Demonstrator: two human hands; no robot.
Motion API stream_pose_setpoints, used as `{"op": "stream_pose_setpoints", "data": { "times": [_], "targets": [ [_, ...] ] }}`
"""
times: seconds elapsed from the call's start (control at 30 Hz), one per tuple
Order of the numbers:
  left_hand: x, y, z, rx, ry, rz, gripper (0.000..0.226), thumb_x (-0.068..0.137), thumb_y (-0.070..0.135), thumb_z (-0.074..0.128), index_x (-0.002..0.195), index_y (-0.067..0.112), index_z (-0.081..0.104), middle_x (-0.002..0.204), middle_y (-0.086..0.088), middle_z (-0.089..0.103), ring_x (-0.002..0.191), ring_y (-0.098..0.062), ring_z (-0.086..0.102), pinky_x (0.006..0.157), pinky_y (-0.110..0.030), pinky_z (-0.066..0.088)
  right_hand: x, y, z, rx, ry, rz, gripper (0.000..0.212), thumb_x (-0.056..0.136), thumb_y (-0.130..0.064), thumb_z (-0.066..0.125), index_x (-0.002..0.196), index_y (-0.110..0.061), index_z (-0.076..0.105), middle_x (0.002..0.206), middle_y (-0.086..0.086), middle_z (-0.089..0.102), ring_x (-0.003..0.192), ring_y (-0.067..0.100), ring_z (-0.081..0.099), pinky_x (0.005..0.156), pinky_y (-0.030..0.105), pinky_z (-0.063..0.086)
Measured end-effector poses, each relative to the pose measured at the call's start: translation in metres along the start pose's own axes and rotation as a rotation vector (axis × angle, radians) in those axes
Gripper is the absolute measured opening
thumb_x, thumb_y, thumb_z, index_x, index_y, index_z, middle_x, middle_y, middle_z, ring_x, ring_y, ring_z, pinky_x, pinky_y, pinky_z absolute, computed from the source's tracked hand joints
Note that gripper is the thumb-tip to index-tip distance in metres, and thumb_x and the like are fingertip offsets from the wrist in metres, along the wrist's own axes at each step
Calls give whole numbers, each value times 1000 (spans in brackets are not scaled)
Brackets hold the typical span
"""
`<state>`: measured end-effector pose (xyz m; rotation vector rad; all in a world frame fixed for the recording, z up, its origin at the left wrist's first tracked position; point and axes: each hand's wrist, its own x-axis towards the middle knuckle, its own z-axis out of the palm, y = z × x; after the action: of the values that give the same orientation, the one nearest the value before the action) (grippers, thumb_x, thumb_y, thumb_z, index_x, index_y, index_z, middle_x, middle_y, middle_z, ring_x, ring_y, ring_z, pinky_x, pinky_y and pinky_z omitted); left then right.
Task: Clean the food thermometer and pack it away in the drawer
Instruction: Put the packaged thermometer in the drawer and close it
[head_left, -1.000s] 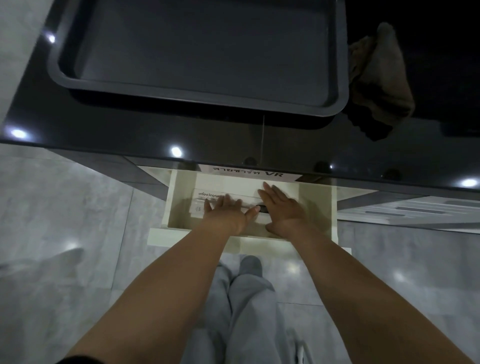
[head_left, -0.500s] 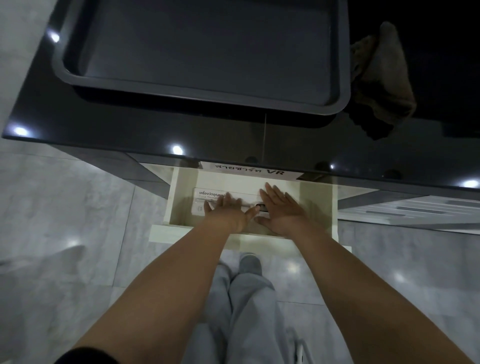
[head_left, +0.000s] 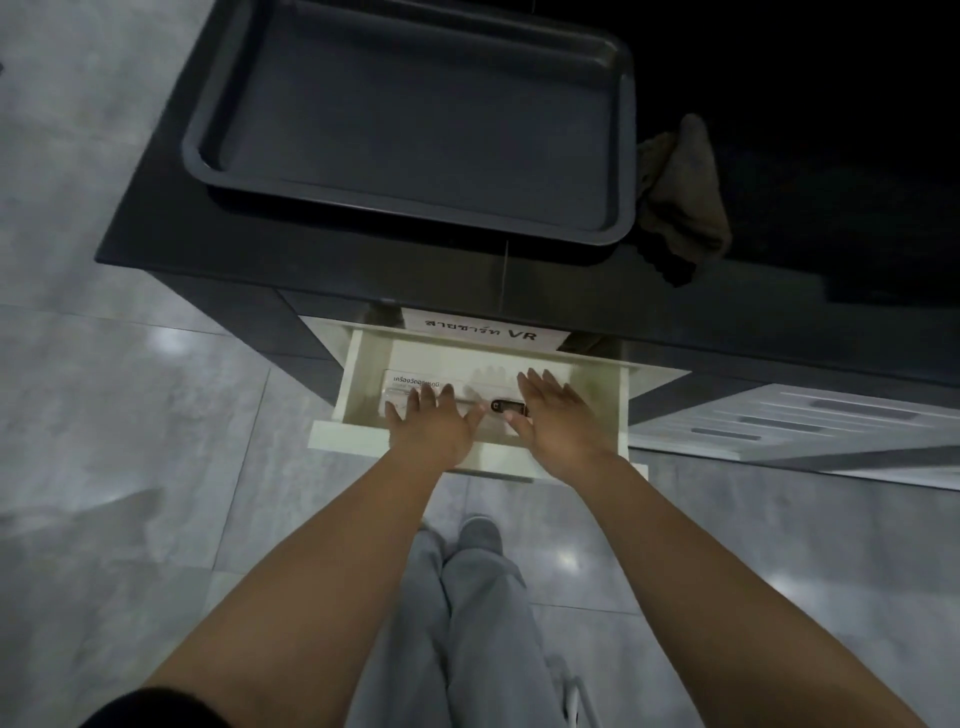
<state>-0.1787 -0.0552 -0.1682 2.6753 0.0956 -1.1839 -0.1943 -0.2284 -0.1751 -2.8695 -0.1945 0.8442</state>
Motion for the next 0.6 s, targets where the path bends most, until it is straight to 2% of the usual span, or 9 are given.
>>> {"op": "stream_pose_setpoints", "data": {
  "times": [0.13, 0.23, 0.33, 0.43, 0.53, 0.6],
  "targets": [
    [-35, 0, 0, -61, 61, -23, 76, 96, 64, 10, 157, 18, 3, 165, -10, -4, 151, -27, -5, 117, -55, -5, -41, -18, -12, 28, 53, -43, 64, 104, -48, 21, 156, -13, 11, 165, 5, 9, 152, 21, 3, 123, 37, 6],
    [-55, 1, -4, -210, 153, -90, 74, 98, 61, 13, 157, 17, 4, 165, -10, -6, 151, -26, -6, 119, -53, -3, -69, -28, -26, 64, 162, -79, 61, 104, -45, 26, 156, -13, 18, 164, 5, 18, 151, 21, 10, 123, 37, 10],
    [-72, 0, -7, -561, 274, -236, 75, 99, 58, 18, 156, 11, 11, 164, -13, 4, 151, -26, 2, 120, -51, 1, -89, -33, -46, 98, 346, -128, 55, 104, -40, 34, 152, -14, 30, 158, 5, 34, 147, 22, 26, 121, 37, 19],
    [-76, -5, -8, -1011, 344, -473, 77, 99, 57, 25, 154, 4, 16, 161, -19, 16, 147, -34, 18, 119, -52, 15, -94, -30, -74, 77, 486, -176, 53, 103, -34, 38, 151, -13, 33, 157, 4, 36, 146, 20, 28, 119, 33, 16],
    [-76, -10, -9, -1341, 325, -672, 77, 99, 55, 28, 152, 1, 17, 157, -21, 21, 142, -39, 27, 116, -50, 22, -83, -22, -95, 6, 672, -116, 53, 103, -32, 37, 151, -10, 33, 157, 7, 35, 147, 24, 28, 121, 36, 16],
    [-73, -11, -10, -1519, 286, -702, 72, 101, 52, 27, 152, 2, 20, 157, -19, 25, 141, -38, 30, 114, -47, 24, -70, -14, -103, 16, 692, -17, 56, 103, -34, 33, 152, -9, 29, 160, 8, 28, 149, 23, 21, 123, 38, 12]
  ]
}}
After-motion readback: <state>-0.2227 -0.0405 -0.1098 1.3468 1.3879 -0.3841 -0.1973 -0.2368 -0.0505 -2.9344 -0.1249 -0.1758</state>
